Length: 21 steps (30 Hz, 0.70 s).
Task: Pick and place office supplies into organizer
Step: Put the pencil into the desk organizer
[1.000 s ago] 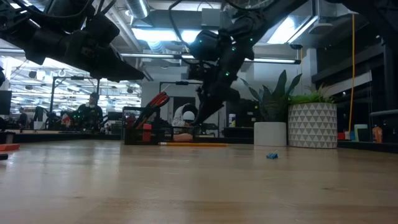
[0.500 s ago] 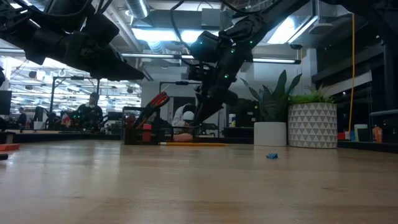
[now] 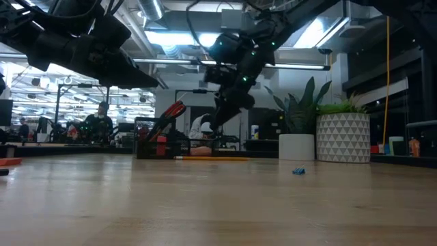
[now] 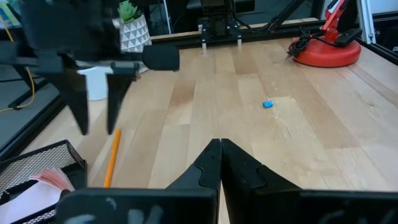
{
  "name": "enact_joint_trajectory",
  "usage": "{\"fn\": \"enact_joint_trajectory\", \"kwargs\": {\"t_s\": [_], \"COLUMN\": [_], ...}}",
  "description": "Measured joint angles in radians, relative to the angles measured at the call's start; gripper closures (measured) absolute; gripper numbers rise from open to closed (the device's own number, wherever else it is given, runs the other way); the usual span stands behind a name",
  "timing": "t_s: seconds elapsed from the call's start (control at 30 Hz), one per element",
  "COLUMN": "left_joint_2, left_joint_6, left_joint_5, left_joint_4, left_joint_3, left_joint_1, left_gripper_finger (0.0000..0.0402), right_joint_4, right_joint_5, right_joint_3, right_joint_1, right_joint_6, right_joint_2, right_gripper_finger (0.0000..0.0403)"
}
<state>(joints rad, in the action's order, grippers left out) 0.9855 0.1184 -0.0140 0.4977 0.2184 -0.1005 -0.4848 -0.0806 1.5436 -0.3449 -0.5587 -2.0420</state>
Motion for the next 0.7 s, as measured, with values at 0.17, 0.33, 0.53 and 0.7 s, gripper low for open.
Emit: {"fn": "enact_joint_trajectory", "kwargs": {"t_s": [0.17, 0.33, 0.53, 0.7], "left_joint_2": [0.000, 0.000, 0.000, 0.000], "left_joint_6": [0.000, 0.000, -0.001, -0.010], "left_joint_5": [0.000, -0.001, -0.004, -0.005], "left_joint_4": [0.000, 0.000, -0.007, -0.009], "left_joint_3": [0.000, 0.000, 0.000, 0.000], "left_joint_1": [0.000, 0.000, 0.000, 0.000], "left_gripper_finger": [0.0399, 0.0399, 0.0400, 0.0398], "right_joint_4": [-0.103, -0.277, -0.302, -0.296], "right_joint_5": [-0.007, -0.018, -0.018, -0.018], "right_joint_3": [0.127, 0.240, 0.258, 0.258], "right_joint_1": [-0.006, -0.016, -0.012, -0.012], "right_joint_6": [0.000, 0.002, -0.005, -0.007], "right_joint_2": [-0.060, -0.160, -0.197, -0.219], "right_gripper_finger": [0.0275, 0.0275, 0.0275, 0.0275]}}
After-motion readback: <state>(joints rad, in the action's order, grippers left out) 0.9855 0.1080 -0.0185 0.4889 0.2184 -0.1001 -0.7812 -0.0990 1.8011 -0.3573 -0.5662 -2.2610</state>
